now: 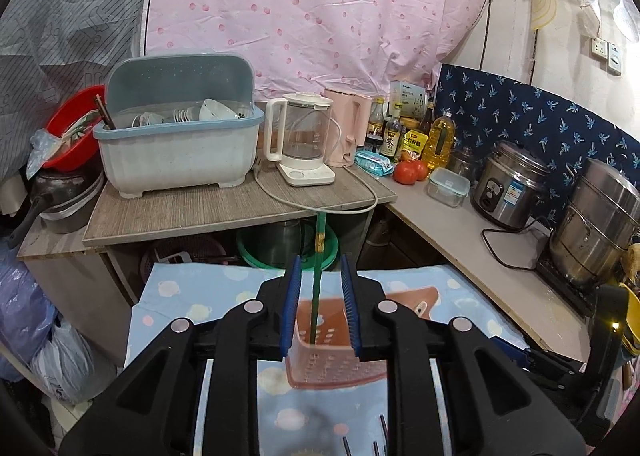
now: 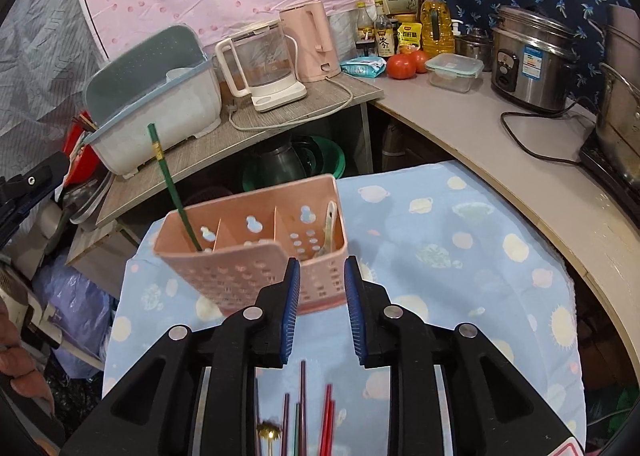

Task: Organize utensils
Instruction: 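Open both tools and withdraw them from the caddy toward the utensils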

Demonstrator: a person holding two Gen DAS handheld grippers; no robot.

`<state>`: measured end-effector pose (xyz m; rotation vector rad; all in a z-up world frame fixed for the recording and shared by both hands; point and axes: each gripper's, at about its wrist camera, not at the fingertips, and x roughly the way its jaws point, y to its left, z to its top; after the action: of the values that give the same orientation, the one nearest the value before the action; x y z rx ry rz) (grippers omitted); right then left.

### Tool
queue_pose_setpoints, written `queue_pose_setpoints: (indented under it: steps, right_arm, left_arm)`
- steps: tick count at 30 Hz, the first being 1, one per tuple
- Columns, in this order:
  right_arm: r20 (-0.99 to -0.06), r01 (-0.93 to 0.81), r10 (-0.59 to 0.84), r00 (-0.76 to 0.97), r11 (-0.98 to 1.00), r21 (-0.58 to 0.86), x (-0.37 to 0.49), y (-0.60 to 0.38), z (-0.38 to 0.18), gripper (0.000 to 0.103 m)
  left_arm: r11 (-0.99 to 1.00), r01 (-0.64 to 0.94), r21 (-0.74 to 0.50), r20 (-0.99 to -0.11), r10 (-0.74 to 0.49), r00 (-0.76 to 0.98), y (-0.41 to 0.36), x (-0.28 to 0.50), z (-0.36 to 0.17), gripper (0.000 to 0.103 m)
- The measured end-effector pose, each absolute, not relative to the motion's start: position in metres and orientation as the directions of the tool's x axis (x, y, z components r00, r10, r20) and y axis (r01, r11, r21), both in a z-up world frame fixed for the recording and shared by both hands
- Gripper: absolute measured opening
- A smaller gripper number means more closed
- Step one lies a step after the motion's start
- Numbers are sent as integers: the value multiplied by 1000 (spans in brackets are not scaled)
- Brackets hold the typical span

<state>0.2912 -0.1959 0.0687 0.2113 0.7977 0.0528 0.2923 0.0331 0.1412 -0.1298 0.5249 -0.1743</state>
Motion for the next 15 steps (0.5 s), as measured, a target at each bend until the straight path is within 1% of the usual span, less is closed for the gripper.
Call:
queue_pose_setpoints:
  steps: [5, 8, 15]
  right_arm:
    - [-717, 47, 142, 683, 970, 237, 246, -203, 55, 24]
    - [-735, 56, 153, 660, 966, 252, 215, -205, 41, 24]
    - [-785, 83, 176, 593, 957, 277, 140, -208, -4, 25]
  left_arm:
    - [977, 140, -161, -518, -205, 831, 36, 256, 126, 22]
    - [977, 146, -157, -557, -210, 803, 36, 231, 106, 24]
    - [972, 166, -165, -676, -234, 699, 34, 166, 43, 25]
